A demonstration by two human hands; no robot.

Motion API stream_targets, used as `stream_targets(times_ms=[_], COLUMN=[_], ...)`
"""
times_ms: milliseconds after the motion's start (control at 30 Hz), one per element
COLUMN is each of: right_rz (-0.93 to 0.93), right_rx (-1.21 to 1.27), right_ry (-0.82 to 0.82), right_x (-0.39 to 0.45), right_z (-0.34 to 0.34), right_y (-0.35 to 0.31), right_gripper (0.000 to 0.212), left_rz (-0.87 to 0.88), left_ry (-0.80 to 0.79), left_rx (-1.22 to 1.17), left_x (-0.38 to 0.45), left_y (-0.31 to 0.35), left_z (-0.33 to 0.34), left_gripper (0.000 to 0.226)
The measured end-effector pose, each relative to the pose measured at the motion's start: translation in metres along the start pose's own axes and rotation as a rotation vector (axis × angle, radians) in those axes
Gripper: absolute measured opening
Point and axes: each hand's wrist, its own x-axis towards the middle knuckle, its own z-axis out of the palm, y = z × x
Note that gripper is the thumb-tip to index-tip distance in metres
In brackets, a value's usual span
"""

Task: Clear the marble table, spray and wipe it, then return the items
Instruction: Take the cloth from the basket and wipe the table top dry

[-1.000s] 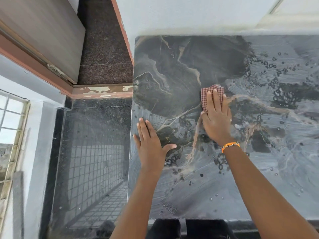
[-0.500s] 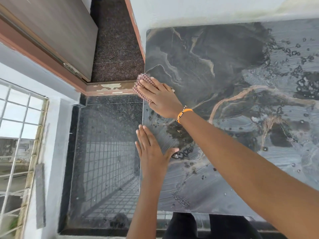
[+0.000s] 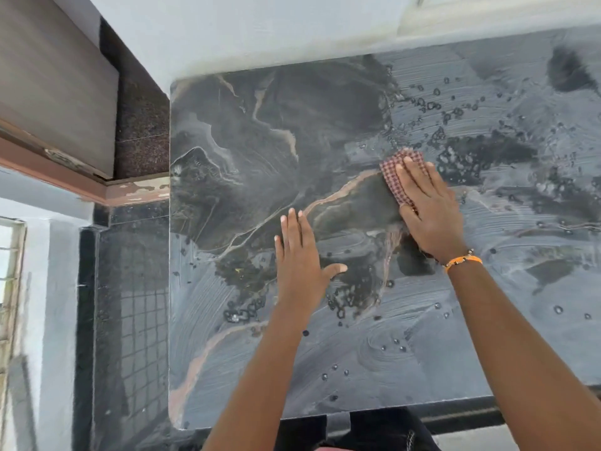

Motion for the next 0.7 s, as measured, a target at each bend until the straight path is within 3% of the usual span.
stream_targets(times_ms=[100, 200, 267, 433, 500, 600, 700], right_rz=[0.244, 0.475, 0.389, -0.214, -0.364, -0.364, -0.18], right_rx=[0.058, 0.082, 0.07, 0.059, 0.034, -0.018, -0.026], right_ry=[0.094, 0.167, 0.143, -0.031, -0.087, -0.097, -0.03], right_x=[-0.02, -0.04, -0.044, -0.009, 0.02, 0.056, 0.077], right_z=[-0.006, 0.005, 0.017, 0.037, 0.034, 0.02, -0.001], right_y=[0.03, 0.006, -0.029, -0.095, -0.097, -0.065, -0.008], right_gripper=[0.066, 0.068, 0.068, 0.062, 0.059, 0.059, 0.059], left_rz=[-0.026, -0.047, -0.046, -0.069, -0.081, -0.066, -0.025], left_ry=[-0.007, 0.009, 0.022, 0.038, 0.039, 0.038, -0.015], left_rx=[0.041, 0.048, 0.054, 0.074, 0.091, 0.102, 0.132], left_x=[0.005, 0.006, 0.006, 0.008, 0.009, 0.014, 0.027], left_y=[0.009, 0.007, 0.006, 0.01, 0.016, 0.033, 0.053], left_z=[0.005, 0.007, 0.008, 0.007, 0.005, 0.004, 0.005], left_gripper=[0.111, 0.111, 0.111, 0.109, 0.111, 0.114, 0.114])
